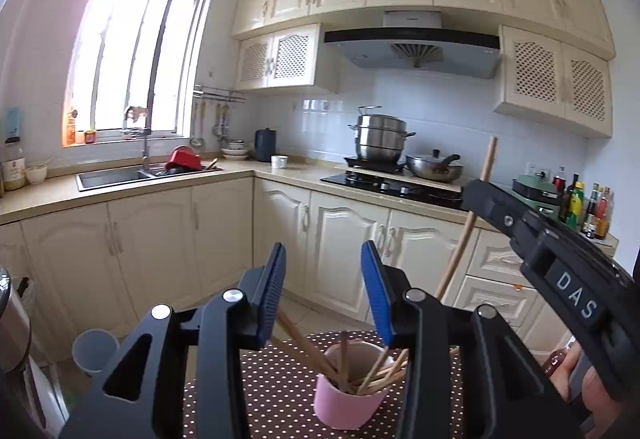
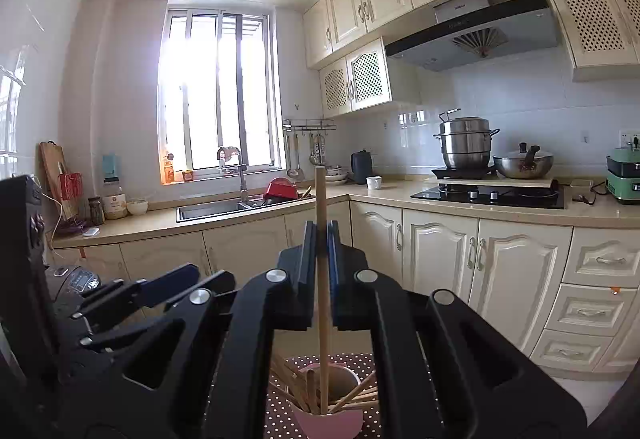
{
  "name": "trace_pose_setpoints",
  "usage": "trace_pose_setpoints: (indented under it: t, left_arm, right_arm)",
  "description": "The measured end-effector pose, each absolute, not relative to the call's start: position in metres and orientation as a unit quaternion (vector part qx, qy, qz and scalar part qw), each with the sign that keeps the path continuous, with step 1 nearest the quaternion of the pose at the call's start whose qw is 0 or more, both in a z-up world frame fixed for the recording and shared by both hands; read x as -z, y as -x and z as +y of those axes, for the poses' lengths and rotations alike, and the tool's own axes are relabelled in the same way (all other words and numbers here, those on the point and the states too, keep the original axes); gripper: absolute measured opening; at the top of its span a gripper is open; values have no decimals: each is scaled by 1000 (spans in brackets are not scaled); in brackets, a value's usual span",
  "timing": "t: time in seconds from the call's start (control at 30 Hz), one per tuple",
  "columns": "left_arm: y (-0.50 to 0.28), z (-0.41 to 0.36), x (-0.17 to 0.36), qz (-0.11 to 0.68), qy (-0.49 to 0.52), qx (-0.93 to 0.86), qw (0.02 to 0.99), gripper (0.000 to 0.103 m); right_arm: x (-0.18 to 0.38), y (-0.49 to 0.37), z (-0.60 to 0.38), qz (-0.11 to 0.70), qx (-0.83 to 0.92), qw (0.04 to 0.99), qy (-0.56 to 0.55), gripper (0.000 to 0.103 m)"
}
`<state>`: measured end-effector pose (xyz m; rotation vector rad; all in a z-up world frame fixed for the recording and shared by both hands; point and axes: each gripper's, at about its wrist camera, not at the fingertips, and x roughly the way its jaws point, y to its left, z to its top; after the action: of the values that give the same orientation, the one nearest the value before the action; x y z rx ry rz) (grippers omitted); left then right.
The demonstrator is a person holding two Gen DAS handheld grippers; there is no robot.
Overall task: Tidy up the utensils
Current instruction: 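Drop the chopsticks into the cup and open both grippers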
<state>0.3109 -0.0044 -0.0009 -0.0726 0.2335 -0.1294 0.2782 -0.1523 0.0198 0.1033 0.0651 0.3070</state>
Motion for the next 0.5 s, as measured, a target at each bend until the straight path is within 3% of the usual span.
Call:
trace_pose_setpoints:
  t: [0.5]
  left_arm:
    - [-321, 15, 10, 146, 41, 46, 987, 39]
  right_arm:
    - [-3, -283, -145, 73, -163, 983, -38, 6]
